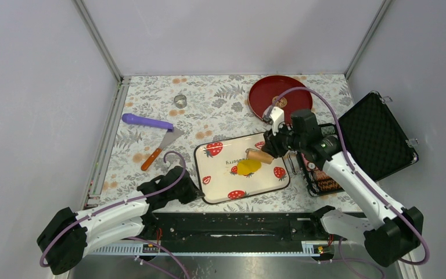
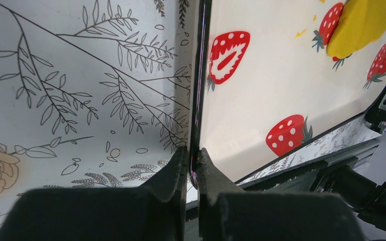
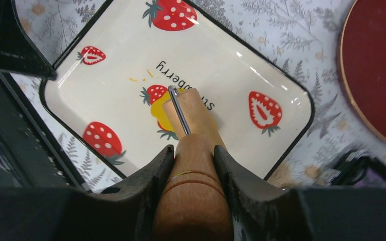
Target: Roll out the dumpling wrappers from the dough
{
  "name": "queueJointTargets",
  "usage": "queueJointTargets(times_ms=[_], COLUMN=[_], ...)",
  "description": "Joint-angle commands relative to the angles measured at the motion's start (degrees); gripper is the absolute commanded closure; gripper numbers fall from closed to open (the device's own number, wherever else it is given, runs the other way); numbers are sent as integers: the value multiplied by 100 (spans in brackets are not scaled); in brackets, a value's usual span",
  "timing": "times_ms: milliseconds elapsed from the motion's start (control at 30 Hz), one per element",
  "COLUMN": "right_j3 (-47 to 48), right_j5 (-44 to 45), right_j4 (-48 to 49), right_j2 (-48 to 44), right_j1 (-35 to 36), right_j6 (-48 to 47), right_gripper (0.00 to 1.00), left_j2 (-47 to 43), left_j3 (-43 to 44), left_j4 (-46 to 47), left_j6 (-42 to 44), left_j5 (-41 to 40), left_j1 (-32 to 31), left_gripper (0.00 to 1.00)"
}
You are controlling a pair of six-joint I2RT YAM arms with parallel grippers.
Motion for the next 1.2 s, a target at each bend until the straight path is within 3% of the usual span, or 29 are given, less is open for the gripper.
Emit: queueJointTargets(times_ms=[0,233,467,1167], right_j3=[-335,-41,-12,-432], right_j5=[-582,-1670,-1392,-969], right_j4=[1065,283,37,825], right_j2=[-457,-13,261,1049], right_j1=[-24,14,576,732], right_j6=[-1358,-2640,-3475,-3512], right_gripper=[100,100,100,100], left_j2=[60,52,60,42], left_j3=[-86,-91,-92,-107], left_j4=[-271,-271,-260,-254], left_j6=[-11,-16,-16,-14], left_j5=[-184,-179,-177,-184], left_j1=[14,14,14,16], left_gripper=[100,100,100,100])
